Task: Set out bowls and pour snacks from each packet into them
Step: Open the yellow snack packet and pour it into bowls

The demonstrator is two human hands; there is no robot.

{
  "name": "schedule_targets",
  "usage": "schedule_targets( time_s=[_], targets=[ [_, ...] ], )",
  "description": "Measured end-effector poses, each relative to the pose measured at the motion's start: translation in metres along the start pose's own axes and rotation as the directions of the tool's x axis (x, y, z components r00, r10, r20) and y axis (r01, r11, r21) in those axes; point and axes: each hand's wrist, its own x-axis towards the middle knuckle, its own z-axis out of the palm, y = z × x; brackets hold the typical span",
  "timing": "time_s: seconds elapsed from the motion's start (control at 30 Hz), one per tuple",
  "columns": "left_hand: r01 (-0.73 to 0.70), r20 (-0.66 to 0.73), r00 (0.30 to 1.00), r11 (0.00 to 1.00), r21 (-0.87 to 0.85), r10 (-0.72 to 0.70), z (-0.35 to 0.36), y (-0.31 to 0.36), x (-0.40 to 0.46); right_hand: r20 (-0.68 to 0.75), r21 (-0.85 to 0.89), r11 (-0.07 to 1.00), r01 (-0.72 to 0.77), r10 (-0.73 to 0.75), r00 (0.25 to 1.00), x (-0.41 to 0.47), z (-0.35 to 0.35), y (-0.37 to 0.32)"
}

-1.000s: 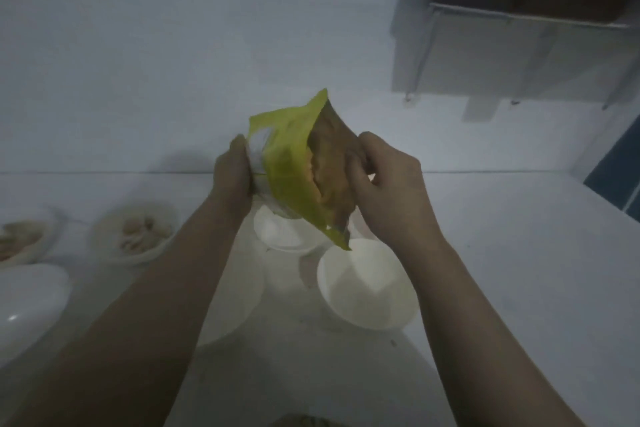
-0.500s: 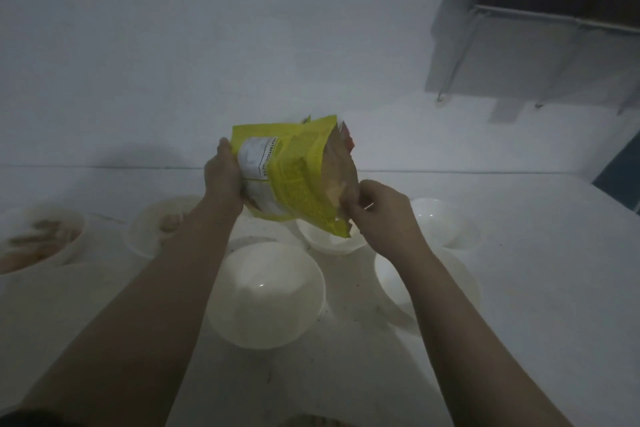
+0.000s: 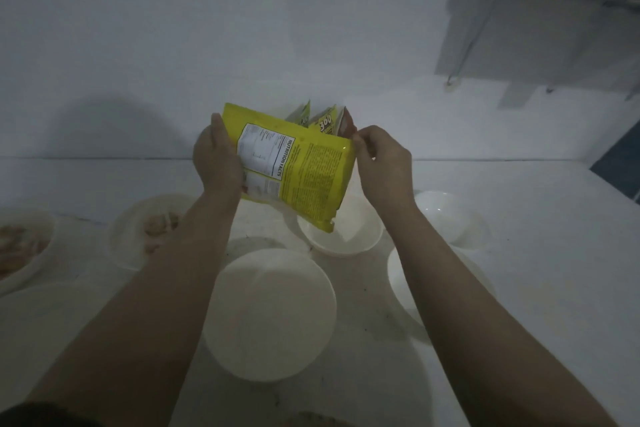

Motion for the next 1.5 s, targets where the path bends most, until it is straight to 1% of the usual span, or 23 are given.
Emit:
schedule_targets(
  time_s=[0.13, 0.33, 0.73, 0.97, 1.13, 1.5],
  targets=[
    [-0.006, 0.019, 1.000, 1.000, 0.003, 0.006, 0.005, 0.000, 0.001, 0.040, -0.074, 0.995, 0.059, -0.056, 0.998, 0.007, 0.005, 0.008],
    [-0.057, 0.042, 0.998, 0.998, 0.024, 0.056, 0.011, 0.005, 0.000, 0.069, -0.093, 0.996, 0.011, -0.004, 0.998, 0.012, 0.014, 0.023],
    [-0.090, 0.062, 0.994, 0.996, 0.000, 0.090, 0.012, 0.009, -0.001, 0.065, -0.070, 0.997, 0.010, -0.005, 0.998, 0.013, 0.011, 0.035],
    [-0.116, 0.057, 0.992, 0.993, 0.013, 0.115, 0.009, 0.016, -0.004, 0.086, -0.110, 0.993, 0.036, -0.026, 0.996, 0.015, 0.009, 0.034],
    [-0.130, 0.060, 0.990, 0.991, 0.022, 0.128, 0.007, 0.020, -0.006, 0.068, -0.091, 0.996, 0.016, -0.010, 0.998, 0.016, 0.011, 0.034],
    [-0.175, 0.058, 0.983, 0.984, 0.041, 0.172, 0.005, 0.026, -0.006, 0.079, -0.050, 0.999, 0.000, 0.004, 0.997, 0.015, 0.009, 0.031]
  ],
)
